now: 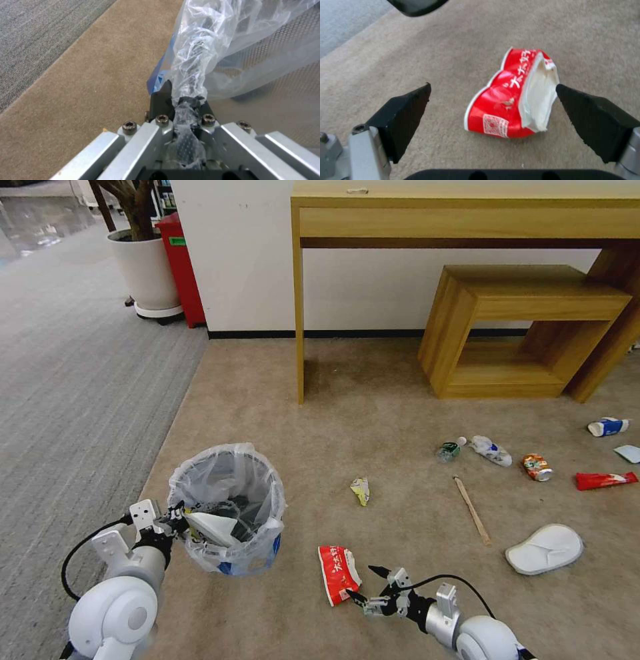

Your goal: Pick up the trash bin and place the garbage on the floor into it.

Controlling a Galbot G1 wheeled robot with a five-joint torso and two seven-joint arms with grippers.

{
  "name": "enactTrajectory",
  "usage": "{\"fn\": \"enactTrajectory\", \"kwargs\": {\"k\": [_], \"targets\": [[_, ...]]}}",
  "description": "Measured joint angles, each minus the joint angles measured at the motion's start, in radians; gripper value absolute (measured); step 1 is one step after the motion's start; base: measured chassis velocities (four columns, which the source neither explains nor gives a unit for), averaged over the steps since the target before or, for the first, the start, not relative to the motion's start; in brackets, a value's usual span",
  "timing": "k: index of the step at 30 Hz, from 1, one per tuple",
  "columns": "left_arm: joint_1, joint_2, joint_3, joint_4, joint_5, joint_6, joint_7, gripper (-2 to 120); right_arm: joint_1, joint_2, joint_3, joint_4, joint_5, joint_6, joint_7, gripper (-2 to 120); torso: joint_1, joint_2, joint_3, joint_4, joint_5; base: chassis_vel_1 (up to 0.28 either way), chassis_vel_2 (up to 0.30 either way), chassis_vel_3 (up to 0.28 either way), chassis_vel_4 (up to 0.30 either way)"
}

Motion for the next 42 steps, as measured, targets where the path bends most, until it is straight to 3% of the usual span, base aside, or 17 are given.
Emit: {"fn": "enactTrajectory", "kwargs": {"k": [20, 42], "targets": [[0.009, 0.004, -0.003, -0.023, -0.004, 0.000, -0.001, 1, 0.044, 0.042, -0.054, -0.068, 0.002, -0.009, 0.144, 92, 0.000, 0.000, 0.000, 0.0001, -0.0001, 0.000, 0.000, 0.000, 0.000], [0.010, 0.004, -0.005, -0.035, -0.009, 0.000, -0.002, 1, 0.089, 0.082, -0.124, -0.104, 0.013, -0.022, 0.216, 92, 0.000, 0.000, 0.000, 0.0000, 0.0000, 0.000, 0.000, 0.000, 0.000]]}}
